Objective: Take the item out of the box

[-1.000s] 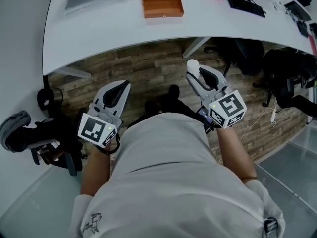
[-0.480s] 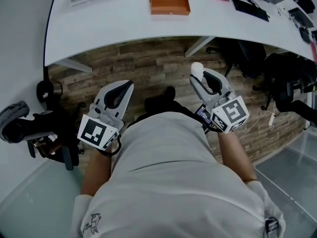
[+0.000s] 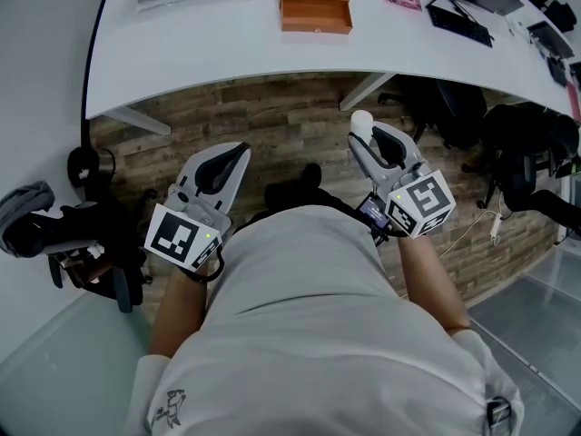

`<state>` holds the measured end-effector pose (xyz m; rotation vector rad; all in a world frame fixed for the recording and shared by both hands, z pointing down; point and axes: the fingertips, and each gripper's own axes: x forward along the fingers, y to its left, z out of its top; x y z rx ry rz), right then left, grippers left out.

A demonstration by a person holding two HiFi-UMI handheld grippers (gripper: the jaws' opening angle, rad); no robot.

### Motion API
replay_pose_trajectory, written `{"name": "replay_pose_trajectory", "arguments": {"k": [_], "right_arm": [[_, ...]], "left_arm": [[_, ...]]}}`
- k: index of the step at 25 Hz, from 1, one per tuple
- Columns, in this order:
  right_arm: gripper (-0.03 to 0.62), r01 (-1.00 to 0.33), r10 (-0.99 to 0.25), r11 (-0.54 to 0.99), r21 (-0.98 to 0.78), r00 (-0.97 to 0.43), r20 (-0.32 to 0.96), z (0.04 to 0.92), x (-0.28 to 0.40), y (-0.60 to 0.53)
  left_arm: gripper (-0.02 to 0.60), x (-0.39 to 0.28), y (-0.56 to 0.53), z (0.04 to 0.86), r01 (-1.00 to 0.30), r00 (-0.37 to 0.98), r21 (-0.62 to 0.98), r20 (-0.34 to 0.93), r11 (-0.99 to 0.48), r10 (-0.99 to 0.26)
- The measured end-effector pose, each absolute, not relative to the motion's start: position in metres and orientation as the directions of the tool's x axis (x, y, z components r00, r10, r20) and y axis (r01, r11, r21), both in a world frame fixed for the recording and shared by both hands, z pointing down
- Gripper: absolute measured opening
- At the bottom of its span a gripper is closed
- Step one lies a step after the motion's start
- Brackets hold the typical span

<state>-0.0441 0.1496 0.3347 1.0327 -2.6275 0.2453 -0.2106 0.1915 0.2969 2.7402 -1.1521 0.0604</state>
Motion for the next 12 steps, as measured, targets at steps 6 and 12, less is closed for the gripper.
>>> {"name": "replay_pose_trajectory", "arguments": {"k": [6, 12], "right_arm": [[0.127, -0.691, -0.638, 0.721, -0.054, -0.693, 0.337, 0.332, -0.0469, 0.1504], [0.127, -0.695, -0.64, 0.717, -0.062, -0.691, 0.336, 0.3307, -0.0477, 0.1464]], "left_arm": [[-0.003, -0.2122, 0.1894, 0.2946, -0.708, 0.705, 0.139, 0.091, -0.692, -0.703], [-0.003, -0.211, 0.1824, 0.2922, -0.701, 0.712, 0.135, 0.087, -0.7, -0.697]]}}
